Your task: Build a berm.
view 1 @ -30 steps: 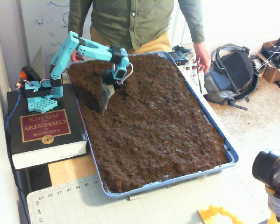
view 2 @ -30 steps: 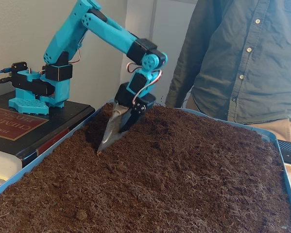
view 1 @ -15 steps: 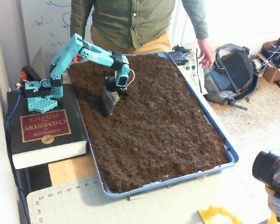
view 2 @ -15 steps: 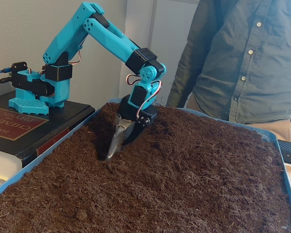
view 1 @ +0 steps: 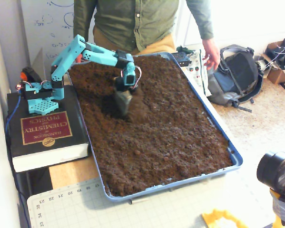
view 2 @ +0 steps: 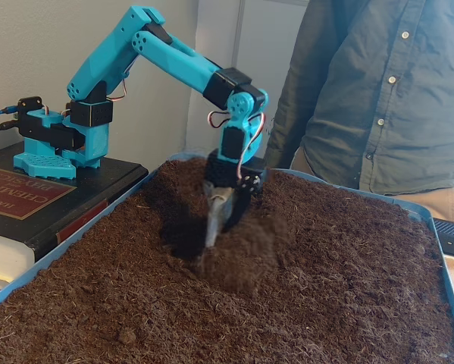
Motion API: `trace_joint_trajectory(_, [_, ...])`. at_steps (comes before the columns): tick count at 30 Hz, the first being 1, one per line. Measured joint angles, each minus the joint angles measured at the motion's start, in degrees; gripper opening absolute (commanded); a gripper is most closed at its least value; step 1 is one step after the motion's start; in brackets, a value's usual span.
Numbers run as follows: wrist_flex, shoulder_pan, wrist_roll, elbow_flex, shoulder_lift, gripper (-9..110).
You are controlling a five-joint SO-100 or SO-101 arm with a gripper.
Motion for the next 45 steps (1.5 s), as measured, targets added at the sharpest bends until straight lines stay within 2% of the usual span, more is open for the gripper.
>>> trace_joint_trajectory(12, [1.1,-0.2,0.0,-4.9,2.8,1])
trace_joint_trajectory(19, [14.7,-4.7,0.5,-2.5,14.7,1])
trace_joint_trajectory(26, [23.8,-9.8,10.1,5.1,17.1,1])
trace_joint_trajectory(34, [21.3,-16.5,20.7,10.1,13.7,1])
trace_joint_trajectory(45, [14.3,-17.9,22.8,11.5,1.3,1])
